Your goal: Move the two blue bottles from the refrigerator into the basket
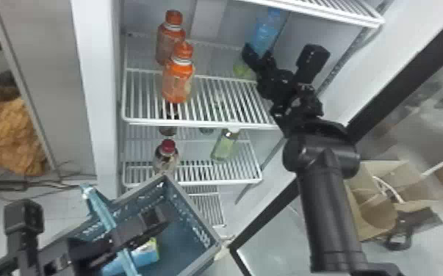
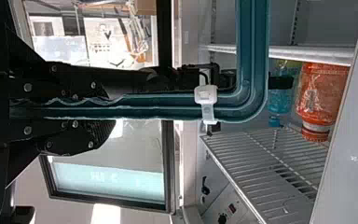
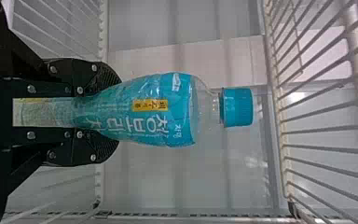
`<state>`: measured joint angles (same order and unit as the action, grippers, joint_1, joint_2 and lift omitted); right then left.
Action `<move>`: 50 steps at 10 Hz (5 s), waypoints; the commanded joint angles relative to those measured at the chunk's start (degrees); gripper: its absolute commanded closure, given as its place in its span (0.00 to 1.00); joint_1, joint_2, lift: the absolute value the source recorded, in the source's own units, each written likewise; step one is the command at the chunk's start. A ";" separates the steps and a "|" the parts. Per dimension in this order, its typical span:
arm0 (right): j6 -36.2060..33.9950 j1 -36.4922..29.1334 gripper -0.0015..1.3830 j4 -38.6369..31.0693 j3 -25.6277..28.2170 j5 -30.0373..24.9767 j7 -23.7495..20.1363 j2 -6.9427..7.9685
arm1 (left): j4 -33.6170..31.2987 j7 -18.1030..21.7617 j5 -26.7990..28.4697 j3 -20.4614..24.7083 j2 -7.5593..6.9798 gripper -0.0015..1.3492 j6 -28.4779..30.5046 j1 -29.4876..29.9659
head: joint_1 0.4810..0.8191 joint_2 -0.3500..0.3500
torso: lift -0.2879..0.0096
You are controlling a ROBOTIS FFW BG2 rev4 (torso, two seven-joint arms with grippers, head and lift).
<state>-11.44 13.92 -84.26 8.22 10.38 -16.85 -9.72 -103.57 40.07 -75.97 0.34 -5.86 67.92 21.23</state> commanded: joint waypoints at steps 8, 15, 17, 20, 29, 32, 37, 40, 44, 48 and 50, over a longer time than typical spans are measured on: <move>-5.71 -15.33 0.92 -22.55 -1.71 6.53 -3.19 -0.47 | 0.00 0.00 -0.01 -0.11 0.14 0.89 -0.14 0.14 | 0.63 0.01 | 0.93; -15.13 -31.64 0.92 -43.22 -1.71 13.50 -5.92 -1.17 | 0.00 0.00 -0.01 -0.11 0.32 0.89 -0.14 0.14 | 0.63 0.07 | 0.93; -18.09 -35.86 0.92 -47.16 -1.93 15.44 -6.97 -1.09 | 0.00 0.00 -0.01 -0.11 0.32 0.89 -0.14 0.14 | 0.63 0.09 | 0.93; -22.02 -41.06 0.92 -49.83 -3.53 18.18 -8.99 -0.82 | 0.00 0.00 -0.01 0.00 0.32 0.89 -0.28 0.14 | 0.63 0.14 | 0.93; -30.88 -51.33 0.92 -52.36 -6.39 19.56 -13.12 -1.44 | 0.00 0.00 -0.13 0.23 -0.21 0.89 -0.14 0.14 | 0.63 0.26 | 0.93; -32.85 -51.61 0.04 -50.53 -6.16 19.33 -15.32 -1.44 | 0.00 0.00 -0.13 0.34 -0.12 0.89 -0.42 0.14 | 0.63 0.26 | 0.93; -30.32 -52.87 0.20 -50.95 -2.73 18.98 -15.41 0.06 | 0.00 0.00 -0.47 0.34 0.05 0.89 -0.70 0.70 | 0.63 0.22 | 0.93; -14.29 -55.26 0.20 -45.89 -0.56 20.01 -16.73 0.50 | 0.00 0.00 -0.24 0.34 0.14 0.89 -0.70 0.70 | 0.63 0.17 | 0.93; 5.40 -61.17 0.20 -38.58 5.04 18.64 -16.73 2.78 | 0.14 -0.17 -0.24 0.46 0.41 0.89 -0.56 1.12 | 0.63 0.00 | 0.93; 15.95 -65.67 0.20 -36.05 7.09 18.76 -16.73 3.57 | 0.56 -0.26 -0.13 0.34 0.76 0.89 -0.56 1.27 | 0.63 0.00 | 0.93; 17.77 -68.48 0.20 -38.30 7.78 18.41 -16.64 4.10 | 0.56 -0.26 -0.01 0.34 0.76 0.89 -0.56 1.12 | 0.63 0.00 | 0.93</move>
<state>5.76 -53.75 -121.90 15.76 28.89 -33.52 -5.81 -103.01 39.81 -76.07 0.70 -5.08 67.36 22.36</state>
